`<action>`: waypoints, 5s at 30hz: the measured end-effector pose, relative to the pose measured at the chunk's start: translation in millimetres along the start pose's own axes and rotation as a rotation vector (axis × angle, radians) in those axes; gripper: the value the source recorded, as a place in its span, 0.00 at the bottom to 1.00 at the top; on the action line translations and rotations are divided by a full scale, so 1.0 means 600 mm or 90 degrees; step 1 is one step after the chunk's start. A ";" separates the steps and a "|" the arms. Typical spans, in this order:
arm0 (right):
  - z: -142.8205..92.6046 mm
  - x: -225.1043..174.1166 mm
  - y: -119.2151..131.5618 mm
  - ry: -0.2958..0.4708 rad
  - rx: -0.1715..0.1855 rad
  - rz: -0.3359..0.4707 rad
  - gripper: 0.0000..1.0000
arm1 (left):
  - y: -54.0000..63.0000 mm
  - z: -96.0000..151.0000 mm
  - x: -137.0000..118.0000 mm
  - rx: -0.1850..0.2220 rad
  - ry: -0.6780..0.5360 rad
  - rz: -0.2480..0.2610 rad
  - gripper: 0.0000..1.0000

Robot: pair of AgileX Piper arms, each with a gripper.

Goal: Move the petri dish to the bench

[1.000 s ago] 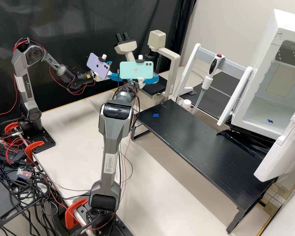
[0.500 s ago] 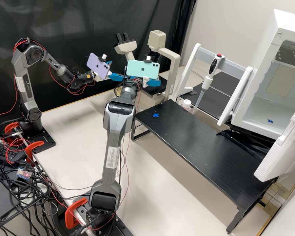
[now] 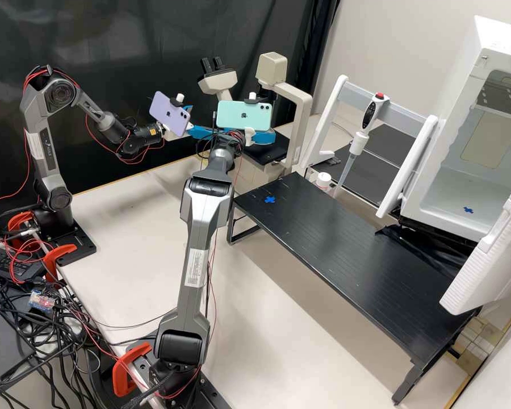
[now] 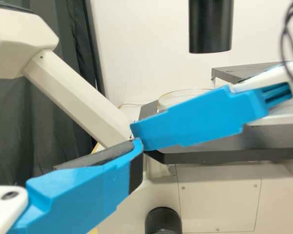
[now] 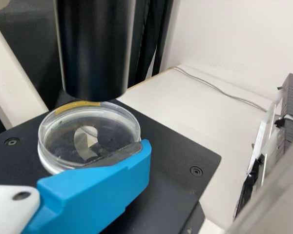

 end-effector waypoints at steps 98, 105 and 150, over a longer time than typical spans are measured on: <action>0.029 0.036 -0.024 -0.042 0.070 0.013 0.00 | 0.000 0.001 0.000 0.002 -0.003 0.000 1.00; 0.029 0.036 -0.024 -0.040 0.070 0.012 0.00 | 0.000 0.001 0.000 0.002 -0.003 0.000 1.00; 0.035 0.020 -0.026 -0.054 0.067 -0.002 0.00 | 0.000 0.001 0.000 0.002 -0.003 0.000 1.00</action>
